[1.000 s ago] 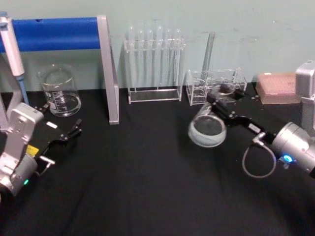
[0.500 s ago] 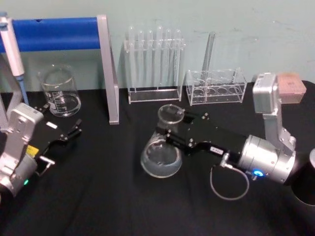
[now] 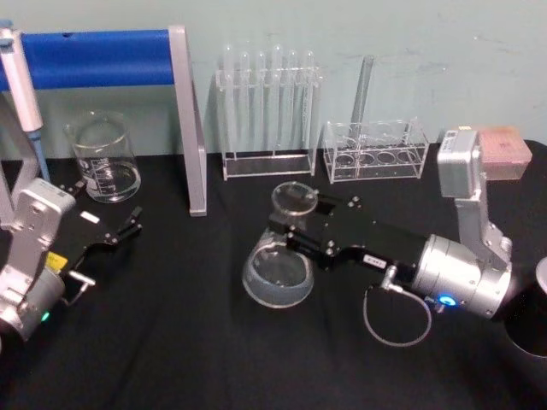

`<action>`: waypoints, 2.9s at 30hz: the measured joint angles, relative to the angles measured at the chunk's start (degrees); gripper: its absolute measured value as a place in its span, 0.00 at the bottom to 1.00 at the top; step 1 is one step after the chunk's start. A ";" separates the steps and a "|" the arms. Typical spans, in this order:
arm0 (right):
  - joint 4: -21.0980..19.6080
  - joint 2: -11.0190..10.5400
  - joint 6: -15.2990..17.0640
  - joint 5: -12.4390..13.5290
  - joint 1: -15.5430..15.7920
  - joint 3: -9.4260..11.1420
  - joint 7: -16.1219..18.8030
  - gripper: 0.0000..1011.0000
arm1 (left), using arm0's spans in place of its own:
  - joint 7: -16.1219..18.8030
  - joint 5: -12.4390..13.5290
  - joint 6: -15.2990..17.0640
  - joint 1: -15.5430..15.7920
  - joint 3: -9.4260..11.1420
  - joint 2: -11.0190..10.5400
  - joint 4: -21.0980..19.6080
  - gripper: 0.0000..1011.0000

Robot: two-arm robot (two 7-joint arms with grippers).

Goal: Grasp the erlenmeyer flask with one hand, shake it three times, then place it back.

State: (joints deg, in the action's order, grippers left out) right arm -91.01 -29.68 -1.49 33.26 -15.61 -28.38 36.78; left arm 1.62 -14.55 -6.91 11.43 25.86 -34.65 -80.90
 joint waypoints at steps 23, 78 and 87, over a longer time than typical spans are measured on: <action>-1.68 -1.29 -0.71 -2.41 9.19 16.68 -21.22 0.44 | 0.00 0.00 0.00 0.00 0.00 0.00 0.00 0.99; -2.84 -0.16 0.32 -1.85 4.65 5.85 -7.03 0.44 | 0.00 0.00 0.00 0.00 0.00 0.00 0.00 0.99; -2.35 -0.75 -0.14 -1.94 6.89 11.67 -13.24 0.44 | 0.00 0.00 0.00 0.00 0.00 0.00 0.00 0.99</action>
State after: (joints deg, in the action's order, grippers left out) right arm -93.36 -30.43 -1.63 31.32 -8.73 -16.71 23.54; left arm 1.62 -14.55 -6.91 11.43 25.86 -34.65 -80.90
